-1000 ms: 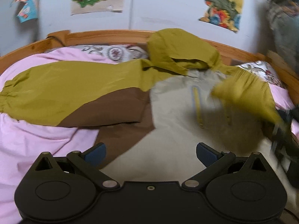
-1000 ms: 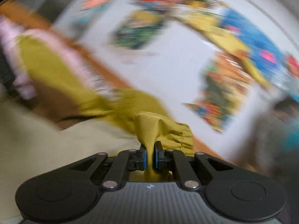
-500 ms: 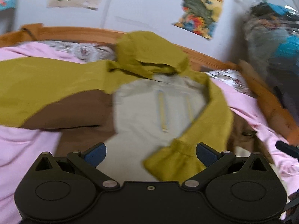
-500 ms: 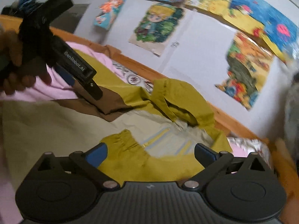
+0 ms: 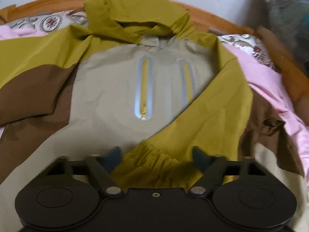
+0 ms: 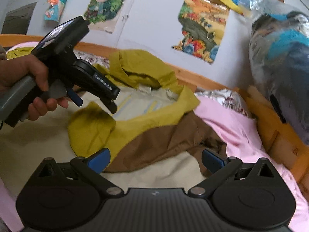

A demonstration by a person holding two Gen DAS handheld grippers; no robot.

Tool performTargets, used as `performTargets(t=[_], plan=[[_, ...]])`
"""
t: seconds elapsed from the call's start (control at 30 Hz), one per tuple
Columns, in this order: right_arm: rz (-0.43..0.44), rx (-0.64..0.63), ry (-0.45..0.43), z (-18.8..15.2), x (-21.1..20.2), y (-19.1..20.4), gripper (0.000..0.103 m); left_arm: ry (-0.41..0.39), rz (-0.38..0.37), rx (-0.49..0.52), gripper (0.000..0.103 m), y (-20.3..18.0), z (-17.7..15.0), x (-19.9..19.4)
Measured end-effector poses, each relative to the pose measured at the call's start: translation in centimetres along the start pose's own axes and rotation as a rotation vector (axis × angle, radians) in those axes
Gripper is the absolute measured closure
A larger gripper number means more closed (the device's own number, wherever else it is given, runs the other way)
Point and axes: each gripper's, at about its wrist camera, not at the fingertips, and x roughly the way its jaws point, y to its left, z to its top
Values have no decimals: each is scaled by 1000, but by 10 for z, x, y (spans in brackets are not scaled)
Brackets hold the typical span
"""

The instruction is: Fold large clothes

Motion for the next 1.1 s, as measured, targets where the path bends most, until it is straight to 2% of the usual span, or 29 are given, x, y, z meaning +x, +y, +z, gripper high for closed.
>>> performTargets(t=[0.03, 0.07, 0.1, 0.2, 0.3, 0.37, 0.4, 0.53, 0.6, 0.63, 0.67, 0.7, 0.73, 0.83, 0.9, 0.97, 1.0, 1.1], plan=[[0, 12, 3, -1, 1, -1, 1, -10, 5, 1, 55, 3, -1, -2], [2, 24, 6, -3, 1, -3, 1, -20, 11, 12, 62, 5, -1, -5], [6, 35, 7, -3, 2, -5, 1, -35, 18, 20, 74, 9, -2, -9], [11, 51, 6, -5, 2, -7, 0, -155, 13, 29, 92, 26, -10, -38], [19, 74, 3, -4, 2, -9, 0, -296, 14, 5, 92, 49, -23, -73], [21, 92, 1, -4, 1, -10, 0, -345, 59, 24, 95, 60, -38, -92], [24, 100, 0, -4, 1, -11, 0, -343, 72, 33, 95, 66, -44, -98], [24, 123, 16, -5, 3, -12, 0, -260, 115, 14, 89, 90, -64, -103], [17, 136, 30, -5, 6, -15, 1, -236, 98, -30, 83, 102, -66, -108], [15, 145, 38, -5, 8, -16, 0, -244, 93, -42, 72, 105, -66, -112], [12, 149, 45, -5, 10, -17, 0, -259, 89, -42, 66, 108, -63, -117], [10, 147, 49, -4, 12, -20, 0, -280, 79, -31, 52, 109, -57, -122], [3, 139, 48, -2, 15, -24, 0, -291, 67, -17, 43, 107, -50, -123], [-21, 92, 13, 14, 29, -41, 0, -281, 10, 72, 39, 93, -12, -115], [-27, 72, -9, 27, 47, -59, 0, -254, -46, 171, 37, 73, 23, -99], [-23, 93, -11, 44, 76, -81, 1, -240, -106, 261, 29, 50, 57, -79], [-19, 111, -13, 51, 90, -91, 4, -237, -131, 298, 24, 38, 73, -66], [0, 169, -11, 71, 139, -118, 14, -216, -200, 368, 23, 4, 108, -23]])
